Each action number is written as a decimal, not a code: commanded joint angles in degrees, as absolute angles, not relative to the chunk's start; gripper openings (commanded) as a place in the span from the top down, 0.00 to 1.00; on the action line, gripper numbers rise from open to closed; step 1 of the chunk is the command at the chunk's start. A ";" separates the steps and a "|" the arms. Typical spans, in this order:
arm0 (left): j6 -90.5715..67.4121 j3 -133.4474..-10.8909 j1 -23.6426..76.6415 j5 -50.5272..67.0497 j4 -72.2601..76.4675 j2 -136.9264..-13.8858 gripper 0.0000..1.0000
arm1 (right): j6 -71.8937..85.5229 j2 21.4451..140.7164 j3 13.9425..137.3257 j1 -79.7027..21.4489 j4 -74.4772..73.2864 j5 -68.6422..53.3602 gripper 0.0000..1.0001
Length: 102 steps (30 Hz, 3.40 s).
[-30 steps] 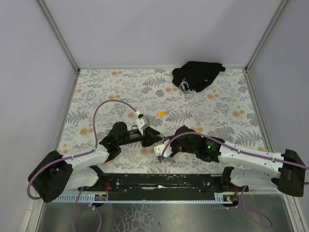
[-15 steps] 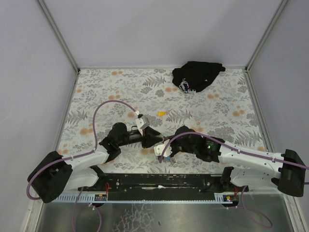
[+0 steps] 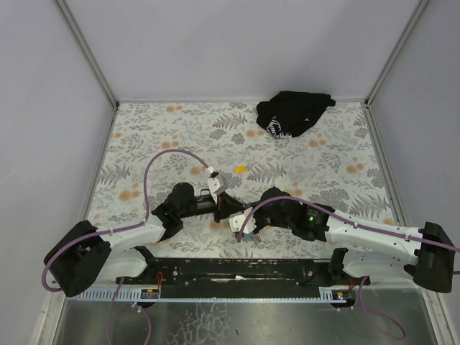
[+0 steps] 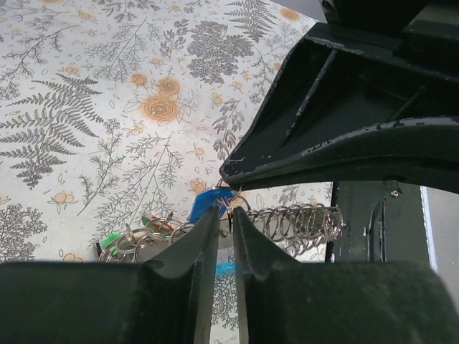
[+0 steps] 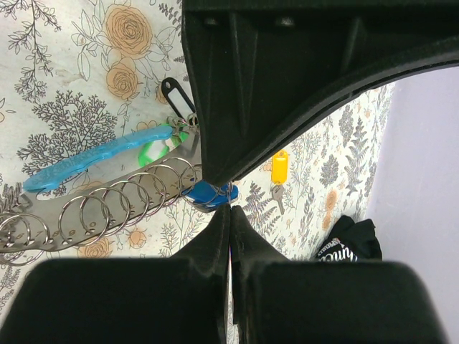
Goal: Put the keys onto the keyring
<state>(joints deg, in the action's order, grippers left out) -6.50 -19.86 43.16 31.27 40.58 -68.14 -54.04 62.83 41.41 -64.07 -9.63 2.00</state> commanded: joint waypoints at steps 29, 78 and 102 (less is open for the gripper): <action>-17.19 -15.19 44.54 12.47 55.00 -69.22 1.00 | -46.37 59.77 30.07 -64.59 7.98 3.31 1.00; -19.50 -6.61 49.66 9.09 80.15 -73.73 1.00 | -38.59 54.88 26.58 -59.58 18.27 -1.04 0.64; -23.49 -6.26 49.61 6.40 83.20 -75.11 1.00 | -34.68 58.06 22.59 -54.87 28.30 -11.03 0.53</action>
